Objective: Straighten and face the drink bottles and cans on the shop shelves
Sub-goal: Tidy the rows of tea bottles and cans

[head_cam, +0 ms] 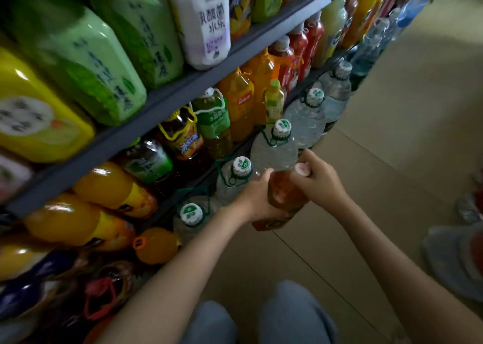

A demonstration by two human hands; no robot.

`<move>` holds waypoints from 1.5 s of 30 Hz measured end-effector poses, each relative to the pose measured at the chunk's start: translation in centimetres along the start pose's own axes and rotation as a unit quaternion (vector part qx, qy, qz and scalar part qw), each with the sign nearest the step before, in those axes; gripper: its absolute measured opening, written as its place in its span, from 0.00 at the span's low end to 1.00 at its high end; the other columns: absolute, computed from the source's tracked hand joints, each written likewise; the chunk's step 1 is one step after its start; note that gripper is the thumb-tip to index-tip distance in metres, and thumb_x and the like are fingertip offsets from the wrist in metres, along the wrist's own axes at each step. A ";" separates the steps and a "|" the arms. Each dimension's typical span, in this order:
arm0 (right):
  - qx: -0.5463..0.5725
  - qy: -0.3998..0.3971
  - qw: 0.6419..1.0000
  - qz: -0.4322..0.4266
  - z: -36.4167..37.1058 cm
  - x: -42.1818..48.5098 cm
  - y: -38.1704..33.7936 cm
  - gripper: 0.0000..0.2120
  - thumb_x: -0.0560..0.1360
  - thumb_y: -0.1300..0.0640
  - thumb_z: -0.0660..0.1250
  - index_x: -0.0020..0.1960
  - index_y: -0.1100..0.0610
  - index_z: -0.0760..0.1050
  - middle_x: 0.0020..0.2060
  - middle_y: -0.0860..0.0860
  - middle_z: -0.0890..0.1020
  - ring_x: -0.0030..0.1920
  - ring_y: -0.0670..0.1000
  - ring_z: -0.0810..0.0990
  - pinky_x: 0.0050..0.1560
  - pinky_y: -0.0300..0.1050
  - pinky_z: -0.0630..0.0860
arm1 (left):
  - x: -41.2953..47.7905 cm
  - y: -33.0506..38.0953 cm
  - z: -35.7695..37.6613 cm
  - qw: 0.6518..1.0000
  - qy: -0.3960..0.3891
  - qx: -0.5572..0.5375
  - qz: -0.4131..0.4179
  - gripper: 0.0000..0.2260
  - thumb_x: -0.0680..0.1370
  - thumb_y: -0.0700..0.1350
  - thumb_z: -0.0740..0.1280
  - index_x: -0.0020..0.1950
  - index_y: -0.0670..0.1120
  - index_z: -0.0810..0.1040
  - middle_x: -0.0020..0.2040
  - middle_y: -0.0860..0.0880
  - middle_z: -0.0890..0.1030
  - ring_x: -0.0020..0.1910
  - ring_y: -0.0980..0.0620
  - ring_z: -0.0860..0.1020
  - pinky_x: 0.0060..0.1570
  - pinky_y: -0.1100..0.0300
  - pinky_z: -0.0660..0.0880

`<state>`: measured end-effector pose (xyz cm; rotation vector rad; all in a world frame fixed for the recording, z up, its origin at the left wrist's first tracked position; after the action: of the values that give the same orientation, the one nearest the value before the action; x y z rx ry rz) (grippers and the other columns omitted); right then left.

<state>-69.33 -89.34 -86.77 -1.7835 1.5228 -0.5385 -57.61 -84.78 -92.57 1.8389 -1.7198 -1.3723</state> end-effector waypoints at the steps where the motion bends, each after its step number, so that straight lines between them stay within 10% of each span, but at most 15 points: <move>1: 0.022 0.007 1.000 -0.004 -1.2 -0.6 -2.0 0.10 0.71 0.54 0.65 0.39 0.56 0.64 0.29 0.47 0.72 0.31 0.48 0.69 0.33 0.46 0.65 | -1.6 1.2 -1.5 1.000 0.020 -0.010 0.010 0.39 0.64 0.53 0.79 0.69 0.51 0.63 0.64 0.49 0.75 0.63 0.49 0.74 0.56 0.57 0.72; 5: 0.063 -0.003 0.997 -0.033 -4.4 -2.7 -10.0 0.11 0.70 0.50 0.66 0.40 0.55 0.66 0.32 0.46 0.74 0.32 0.42 0.71 0.34 0.43 0.68 | -8.1 5.6 -7.8 0.992 0.118 -0.029 0.033 0.31 0.63 0.54 0.79 0.61 0.53 0.68 0.56 0.54 0.78 0.54 0.55 0.76 0.44 0.64 0.67; 20: 0.123 -0.184 0.967 -0.127 -10.1 -7.8 -35.7 0.16 0.70 0.46 0.73 0.51 0.54 0.75 0.33 0.47 0.72 0.33 0.43 0.70 0.33 0.36 0.65 | -29.0 14.2 -23.3 0.948 0.251 -0.159 -0.117 0.28 0.59 0.54 0.80 0.56 0.60 0.73 0.50 0.62 0.80 0.51 0.62 0.78 0.50 0.64 0.74; 27: 0.148 -0.388 0.900 -0.136 -9.0 -13.8 -41.4 0.36 0.62 0.33 0.73 0.65 0.46 0.69 0.59 0.48 0.78 0.59 0.44 0.77 0.56 0.39 0.75 | -40.4 18.7 -28.1 0.884 0.375 -0.252 -0.117 0.27 0.64 0.44 0.80 0.60 0.52 0.75 0.51 0.56 0.82 0.50 0.64 0.79 0.44 0.72 0.73; 30: 0.078 -0.442 0.873 -0.190 -6.6 -16.3 -45.0 0.33 0.65 0.47 0.78 0.62 0.36 0.63 0.57 0.39 0.76 0.57 0.34 0.74 0.55 0.30 0.71 | -44.9 18.9 -31.6 0.868 0.427 -0.230 -0.109 0.27 0.64 0.45 0.80 0.57 0.61 0.72 0.51 0.60 0.80 0.50 0.69 0.77 0.47 0.73 0.72; 38: 0.099 -0.414 0.864 -0.268 1.3 -19.0 -55.5 0.37 0.65 0.51 0.78 0.69 0.54 0.67 0.61 0.45 0.76 0.61 0.43 0.75 0.55 0.33 0.74 | -53.0 15.6 -39.8 0.859 0.490 -0.116 -0.088 0.37 0.66 0.48 0.78 0.70 0.54 0.63 0.59 0.61 0.72 0.59 0.64 0.71 0.54 0.78 0.66; 45: 0.164 -0.328 0.896 -0.250 4.9 -17.6 -60.2 0.33 0.74 0.61 0.71 0.73 0.51 0.58 0.54 0.31 0.72 0.52 0.29 0.74 0.51 0.27 0.74 | -54.1 11.6 -44.6 0.851 0.515 -0.096 -0.041 0.38 0.67 0.46 0.78 0.69 0.61 0.61 0.64 0.61 0.71 0.64 0.67 0.69 0.60 0.76 0.64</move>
<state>-29.46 -68.39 -42.82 -1.8188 0.4782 -0.3432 -22.38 -57.31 -37.31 1.9564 -0.8921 -0.3410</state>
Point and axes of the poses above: each hand's wrist, its own x-axis towards the middle knuckle, its own z-axis out of the palm, y = z × x, the point moved 10 cm from there along x, towards the middle knuckle
